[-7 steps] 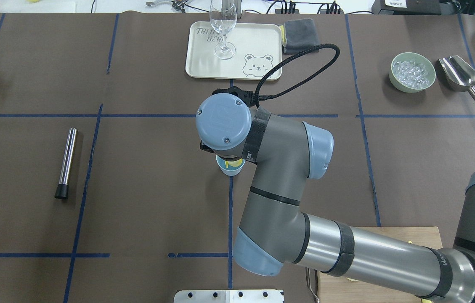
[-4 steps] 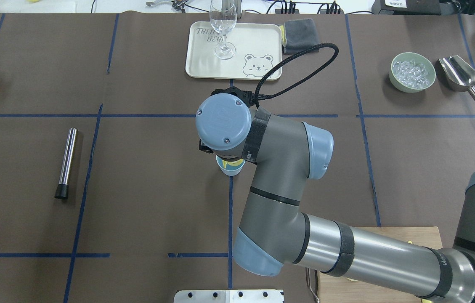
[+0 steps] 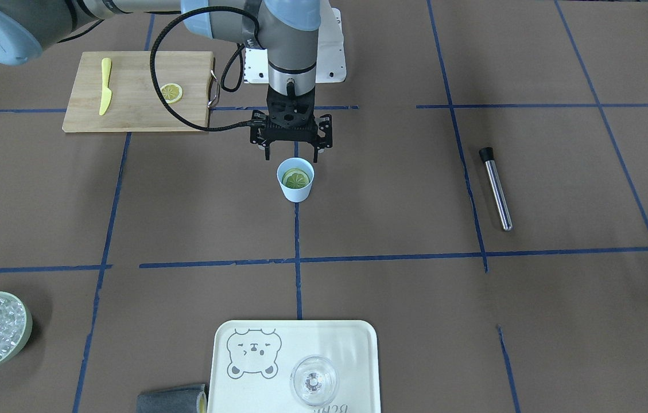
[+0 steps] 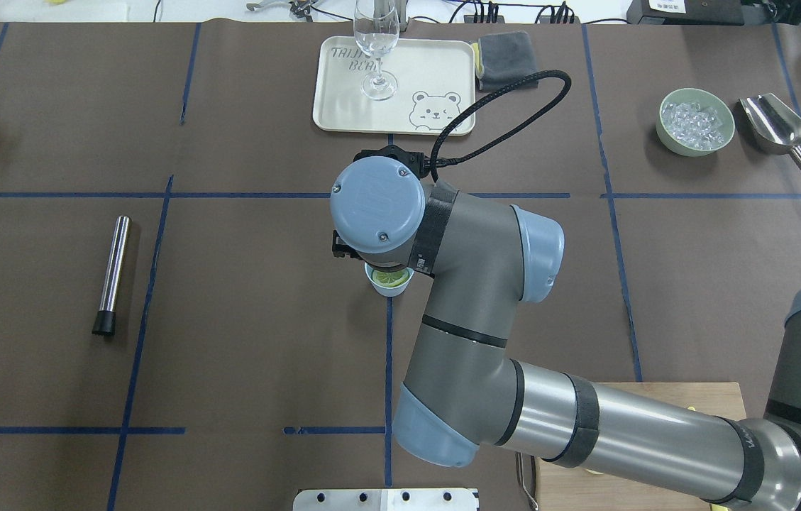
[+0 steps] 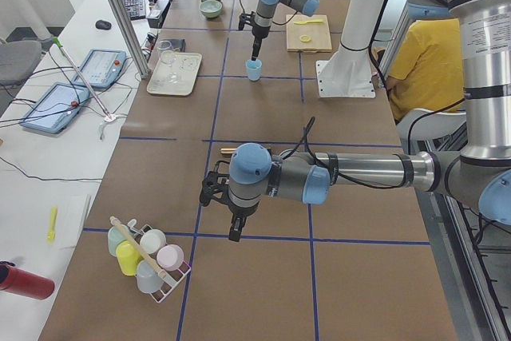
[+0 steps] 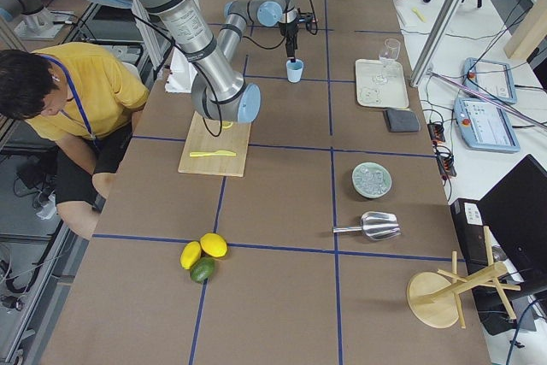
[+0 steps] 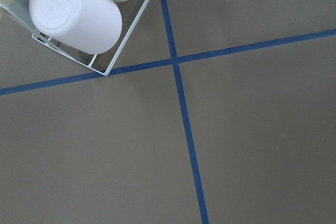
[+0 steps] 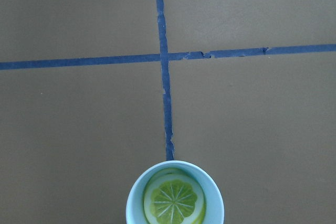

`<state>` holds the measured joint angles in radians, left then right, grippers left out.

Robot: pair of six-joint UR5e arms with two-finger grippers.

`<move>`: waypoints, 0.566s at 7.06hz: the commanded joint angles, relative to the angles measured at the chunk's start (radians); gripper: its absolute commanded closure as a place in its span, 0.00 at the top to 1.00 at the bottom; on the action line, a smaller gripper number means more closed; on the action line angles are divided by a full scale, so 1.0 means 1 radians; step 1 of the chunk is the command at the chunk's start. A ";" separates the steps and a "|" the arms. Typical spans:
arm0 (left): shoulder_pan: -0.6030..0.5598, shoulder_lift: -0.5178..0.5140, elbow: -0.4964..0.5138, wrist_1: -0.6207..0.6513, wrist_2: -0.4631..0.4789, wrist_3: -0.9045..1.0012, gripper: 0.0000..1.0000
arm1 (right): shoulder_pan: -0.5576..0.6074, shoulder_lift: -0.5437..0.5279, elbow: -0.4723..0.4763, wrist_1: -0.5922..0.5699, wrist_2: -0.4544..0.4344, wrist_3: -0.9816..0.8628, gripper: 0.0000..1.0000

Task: Squeeze lemon into cup

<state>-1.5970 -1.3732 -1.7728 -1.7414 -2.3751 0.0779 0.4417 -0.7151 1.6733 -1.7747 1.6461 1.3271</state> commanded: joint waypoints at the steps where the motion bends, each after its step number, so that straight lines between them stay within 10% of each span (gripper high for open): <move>1: 0.000 -0.001 -0.004 0.003 0.001 -0.001 1.00 | 0.062 -0.020 0.008 -0.008 0.080 -0.066 1.00; 4: 0.002 -0.009 -0.005 -0.024 0.031 -0.004 1.00 | 0.248 -0.236 0.184 -0.006 0.255 -0.439 1.00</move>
<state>-1.5964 -1.3771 -1.7820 -1.7456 -2.3649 0.0753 0.6061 -0.8493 1.7781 -1.7806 1.8184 1.0545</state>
